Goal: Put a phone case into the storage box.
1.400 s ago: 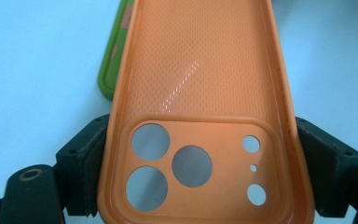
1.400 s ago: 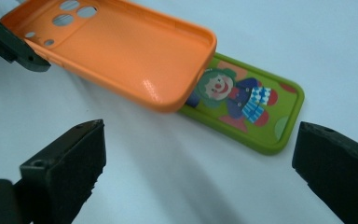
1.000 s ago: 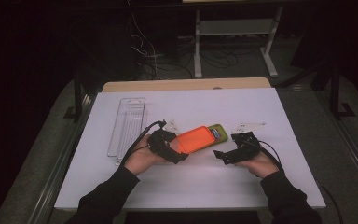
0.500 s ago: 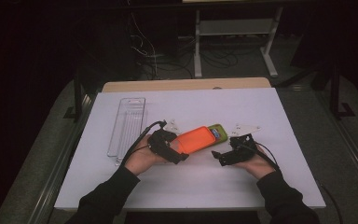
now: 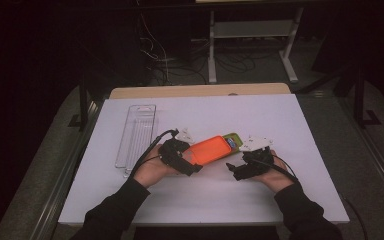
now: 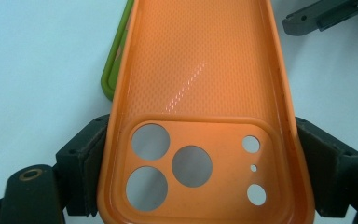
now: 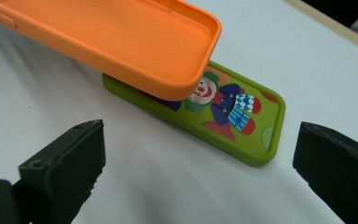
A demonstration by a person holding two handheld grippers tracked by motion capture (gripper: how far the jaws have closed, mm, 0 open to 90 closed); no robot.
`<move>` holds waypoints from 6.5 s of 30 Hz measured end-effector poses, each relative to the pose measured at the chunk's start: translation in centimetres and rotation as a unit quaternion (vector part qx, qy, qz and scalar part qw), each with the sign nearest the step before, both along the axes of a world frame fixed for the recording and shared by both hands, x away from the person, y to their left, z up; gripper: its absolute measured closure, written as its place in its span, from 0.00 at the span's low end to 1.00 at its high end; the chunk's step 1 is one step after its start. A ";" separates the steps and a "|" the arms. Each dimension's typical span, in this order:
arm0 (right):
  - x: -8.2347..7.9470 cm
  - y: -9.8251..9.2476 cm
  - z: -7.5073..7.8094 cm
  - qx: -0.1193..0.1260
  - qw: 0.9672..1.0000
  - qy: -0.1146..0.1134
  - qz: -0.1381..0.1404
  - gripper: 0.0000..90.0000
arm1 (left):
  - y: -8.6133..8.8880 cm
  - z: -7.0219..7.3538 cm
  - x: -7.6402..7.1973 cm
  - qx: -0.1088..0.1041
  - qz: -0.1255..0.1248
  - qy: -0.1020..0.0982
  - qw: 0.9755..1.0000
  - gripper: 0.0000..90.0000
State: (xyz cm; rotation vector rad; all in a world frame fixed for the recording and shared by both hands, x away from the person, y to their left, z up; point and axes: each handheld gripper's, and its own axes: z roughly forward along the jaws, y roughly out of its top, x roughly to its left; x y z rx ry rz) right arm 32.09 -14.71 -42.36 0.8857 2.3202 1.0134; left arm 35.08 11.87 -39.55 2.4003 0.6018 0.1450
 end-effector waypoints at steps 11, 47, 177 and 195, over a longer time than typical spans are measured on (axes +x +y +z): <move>-0.7 0.9 0.1 -0.053 0.997 -0.054 0.009 0.02 | 0.0 0.0 0.0 0.001 0.000 0.000 1.000 0.18; -2.3 3.2 -0.4 -0.235 0.941 -0.236 0.062 0.02 | -0.2 -0.2 -0.1 -0.011 0.011 0.001 1.000 0.18; -0.5 1.6 1.6 -0.043 0.989 -0.137 0.020 0.87 | 1.5 0.1 0.2 -0.043 0.020 -0.012 0.999 0.00; 1.0 -0.4 1.9 0.111 0.994 -0.012 -0.016 0.87 | 1.7 0.3 0.4 -0.037 0.019 -0.015 0.999 0.00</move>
